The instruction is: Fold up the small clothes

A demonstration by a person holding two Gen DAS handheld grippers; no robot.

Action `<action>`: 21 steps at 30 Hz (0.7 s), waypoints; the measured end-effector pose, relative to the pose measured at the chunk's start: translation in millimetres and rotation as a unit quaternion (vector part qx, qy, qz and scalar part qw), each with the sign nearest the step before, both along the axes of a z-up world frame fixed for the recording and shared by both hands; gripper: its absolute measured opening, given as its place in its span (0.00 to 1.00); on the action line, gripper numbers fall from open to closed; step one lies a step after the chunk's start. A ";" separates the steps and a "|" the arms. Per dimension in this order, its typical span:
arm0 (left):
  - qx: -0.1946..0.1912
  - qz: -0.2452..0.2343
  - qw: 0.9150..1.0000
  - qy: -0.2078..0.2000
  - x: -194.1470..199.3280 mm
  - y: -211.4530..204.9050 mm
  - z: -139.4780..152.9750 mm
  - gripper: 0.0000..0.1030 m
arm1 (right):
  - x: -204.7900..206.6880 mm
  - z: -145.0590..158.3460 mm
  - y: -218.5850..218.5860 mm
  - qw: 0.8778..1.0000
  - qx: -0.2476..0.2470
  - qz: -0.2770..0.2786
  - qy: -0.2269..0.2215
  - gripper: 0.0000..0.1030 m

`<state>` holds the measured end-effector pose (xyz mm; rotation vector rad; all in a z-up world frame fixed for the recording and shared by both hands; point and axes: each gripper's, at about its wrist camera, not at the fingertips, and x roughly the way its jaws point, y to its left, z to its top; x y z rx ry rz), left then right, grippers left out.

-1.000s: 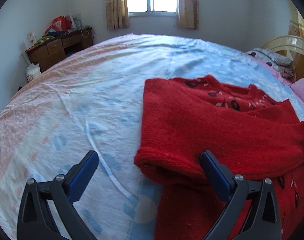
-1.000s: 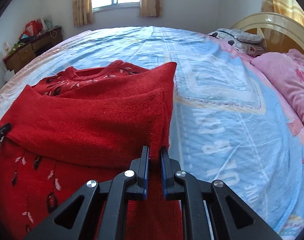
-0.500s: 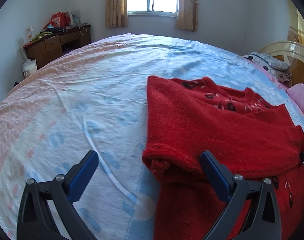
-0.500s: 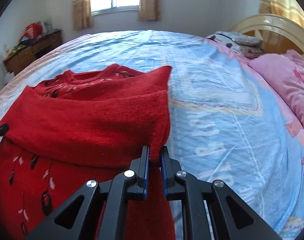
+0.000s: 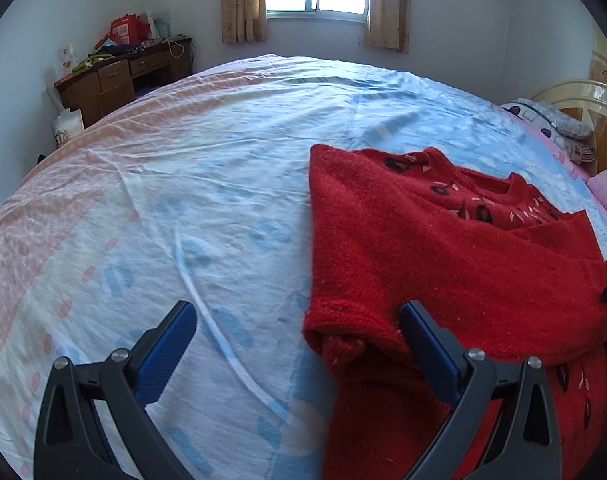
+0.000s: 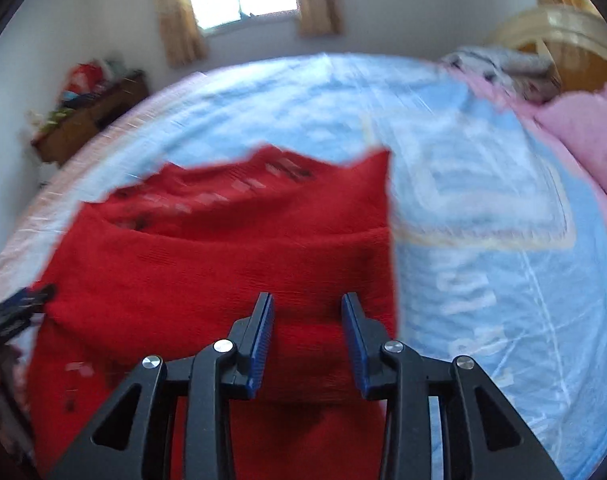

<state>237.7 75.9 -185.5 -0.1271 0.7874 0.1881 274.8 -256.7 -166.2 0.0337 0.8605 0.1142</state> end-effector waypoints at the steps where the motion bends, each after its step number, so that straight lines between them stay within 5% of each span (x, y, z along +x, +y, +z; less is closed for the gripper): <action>1: 0.001 -0.002 1.000 0.000 -0.4 -1.1 -0.3 1.00 | 1.6 -4.7 -4.8 1.000 0.000 -0.003 -0.003 0.35; 14: 0.001 -0.010 1.000 0.004 -1.2 -3.4 -1.8 1.00 | -9.0 -10.4 -15.2 0.999 0.004 0.019 -0.033 0.42; 21: -0.040 -0.020 0.999 0.012 1.7 4.2 -4.1 1.00 | -8.9 -9.3 -12.5 0.999 -0.003 0.019 -0.035 0.45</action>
